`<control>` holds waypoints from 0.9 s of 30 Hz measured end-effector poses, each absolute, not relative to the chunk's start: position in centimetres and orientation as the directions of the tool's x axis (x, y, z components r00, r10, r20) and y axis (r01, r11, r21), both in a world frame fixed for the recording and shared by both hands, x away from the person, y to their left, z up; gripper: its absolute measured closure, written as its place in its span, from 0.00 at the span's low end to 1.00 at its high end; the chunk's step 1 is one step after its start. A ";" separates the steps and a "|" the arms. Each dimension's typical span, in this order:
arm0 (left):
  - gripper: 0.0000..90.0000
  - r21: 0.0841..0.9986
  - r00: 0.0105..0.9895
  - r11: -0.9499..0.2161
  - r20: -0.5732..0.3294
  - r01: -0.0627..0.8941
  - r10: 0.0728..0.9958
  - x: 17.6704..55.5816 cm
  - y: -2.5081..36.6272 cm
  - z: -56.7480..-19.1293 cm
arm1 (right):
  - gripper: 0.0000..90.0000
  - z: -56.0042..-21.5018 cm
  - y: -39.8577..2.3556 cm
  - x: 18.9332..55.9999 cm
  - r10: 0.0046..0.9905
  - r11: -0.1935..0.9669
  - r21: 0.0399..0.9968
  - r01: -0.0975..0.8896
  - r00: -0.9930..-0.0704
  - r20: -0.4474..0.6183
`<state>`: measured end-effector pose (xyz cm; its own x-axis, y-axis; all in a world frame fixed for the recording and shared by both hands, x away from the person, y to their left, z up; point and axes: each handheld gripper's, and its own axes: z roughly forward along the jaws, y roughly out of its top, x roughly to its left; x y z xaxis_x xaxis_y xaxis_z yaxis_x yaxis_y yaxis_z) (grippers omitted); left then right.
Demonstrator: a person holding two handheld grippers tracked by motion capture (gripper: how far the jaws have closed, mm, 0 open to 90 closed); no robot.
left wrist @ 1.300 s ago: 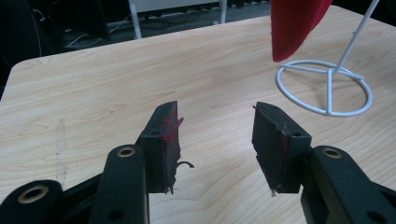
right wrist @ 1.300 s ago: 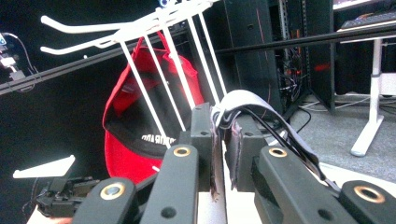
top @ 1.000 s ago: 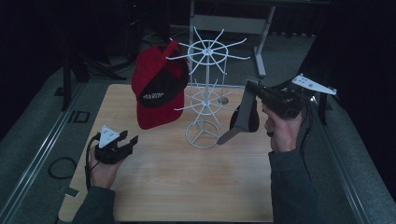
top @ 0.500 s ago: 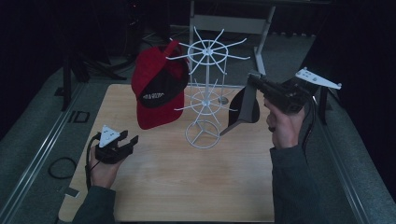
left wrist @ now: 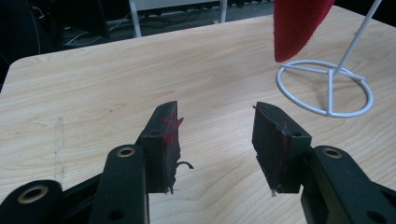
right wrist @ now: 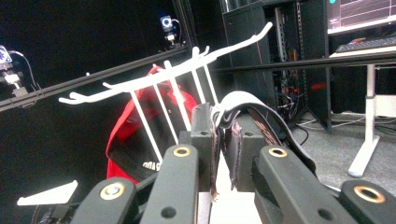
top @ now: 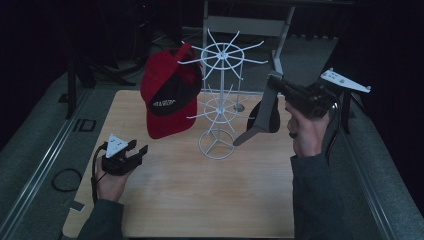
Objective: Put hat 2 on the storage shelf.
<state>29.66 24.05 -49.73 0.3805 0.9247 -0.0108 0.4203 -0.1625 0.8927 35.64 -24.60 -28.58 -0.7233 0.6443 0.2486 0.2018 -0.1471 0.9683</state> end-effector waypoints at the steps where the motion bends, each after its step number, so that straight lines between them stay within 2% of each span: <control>1: 0.58 0.893 0.380 -0.161 -0.012 0.420 0.925 29.6 24.1 -49.7 | 0.91 -28.5 -24.6 35.6 0.644 -0.149 0.968 0.202 -0.723 0.250; 27: 0.57 0.893 0.380 -0.162 -0.012 0.421 0.925 29.6 24.0 -49.7 | 0.91 -26.0 -24.1 35.3 0.616 -0.188 0.969 0.162 -0.749 0.245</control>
<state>29.62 24.02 -49.70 0.3805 0.9247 -0.0119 0.4208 -0.1617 0.8926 35.30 -24.08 -26.05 -0.7488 0.6159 0.2450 0.1624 -0.1879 0.9687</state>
